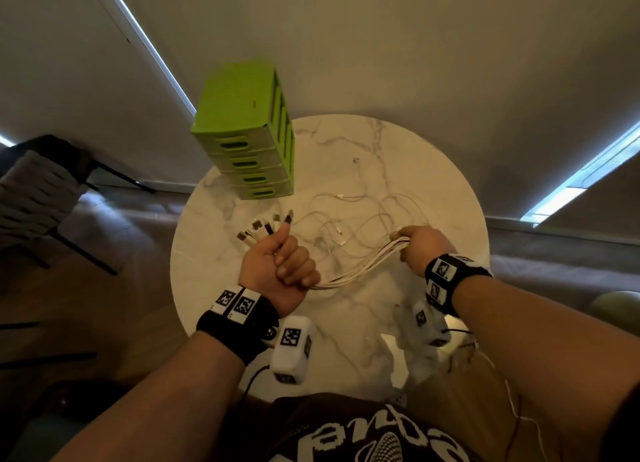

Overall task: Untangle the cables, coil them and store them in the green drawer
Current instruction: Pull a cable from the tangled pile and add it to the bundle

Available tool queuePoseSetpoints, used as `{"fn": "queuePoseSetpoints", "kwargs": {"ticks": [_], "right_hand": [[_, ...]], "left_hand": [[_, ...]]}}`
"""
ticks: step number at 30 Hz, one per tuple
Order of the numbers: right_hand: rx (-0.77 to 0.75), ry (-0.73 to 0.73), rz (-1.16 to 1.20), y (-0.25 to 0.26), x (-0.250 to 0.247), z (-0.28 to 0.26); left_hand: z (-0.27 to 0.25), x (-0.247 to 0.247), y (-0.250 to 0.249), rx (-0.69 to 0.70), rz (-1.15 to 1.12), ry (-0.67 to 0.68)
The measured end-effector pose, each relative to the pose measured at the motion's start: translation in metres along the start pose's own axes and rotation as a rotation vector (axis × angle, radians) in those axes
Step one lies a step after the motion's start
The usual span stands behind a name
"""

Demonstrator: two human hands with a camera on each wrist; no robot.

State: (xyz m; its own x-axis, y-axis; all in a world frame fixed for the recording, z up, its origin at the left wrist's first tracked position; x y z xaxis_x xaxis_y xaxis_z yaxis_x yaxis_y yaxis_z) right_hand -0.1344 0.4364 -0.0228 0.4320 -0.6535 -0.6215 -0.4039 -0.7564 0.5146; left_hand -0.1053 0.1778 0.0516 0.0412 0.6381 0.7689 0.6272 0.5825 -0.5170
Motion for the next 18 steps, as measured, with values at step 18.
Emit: {"fn": "queuePoseSetpoints", "kwargs": {"ticks": [18], "right_hand": [[0.185, 0.029, -0.382, 0.011, 0.034, 0.015]], "left_hand": [[0.034, -0.137, -0.159, 0.169, -0.108, -0.369]]}}
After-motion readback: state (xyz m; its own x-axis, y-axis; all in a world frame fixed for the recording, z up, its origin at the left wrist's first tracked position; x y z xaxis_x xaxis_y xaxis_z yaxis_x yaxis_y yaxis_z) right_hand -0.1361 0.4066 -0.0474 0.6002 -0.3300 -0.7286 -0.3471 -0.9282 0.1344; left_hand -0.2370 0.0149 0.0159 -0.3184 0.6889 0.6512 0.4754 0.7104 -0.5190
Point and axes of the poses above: each hand's wrist, its own z-axis towards the middle knuckle, its own x-axis out of the palm, y = z × x, the point moved 8 cm from there along z, towards the middle knuckle, and after that the axes turned 11 degrees about y, right-handed, at the moved point
